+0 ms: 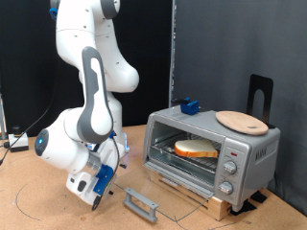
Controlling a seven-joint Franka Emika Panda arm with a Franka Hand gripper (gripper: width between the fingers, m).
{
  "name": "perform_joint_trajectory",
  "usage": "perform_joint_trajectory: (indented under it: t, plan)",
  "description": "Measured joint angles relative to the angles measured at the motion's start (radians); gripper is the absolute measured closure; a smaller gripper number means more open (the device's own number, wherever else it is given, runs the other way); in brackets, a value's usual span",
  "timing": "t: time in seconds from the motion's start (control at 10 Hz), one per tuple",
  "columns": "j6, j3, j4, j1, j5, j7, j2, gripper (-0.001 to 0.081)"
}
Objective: Make a piece of toast with the oven
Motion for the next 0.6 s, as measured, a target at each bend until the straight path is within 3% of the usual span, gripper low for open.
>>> perform_joint_trajectory:
  t: [0.6]
  plan:
    - [-0.31, -0.007, 0.02, -0.036, -0.033, 0.001, -0.101, -0.0002]
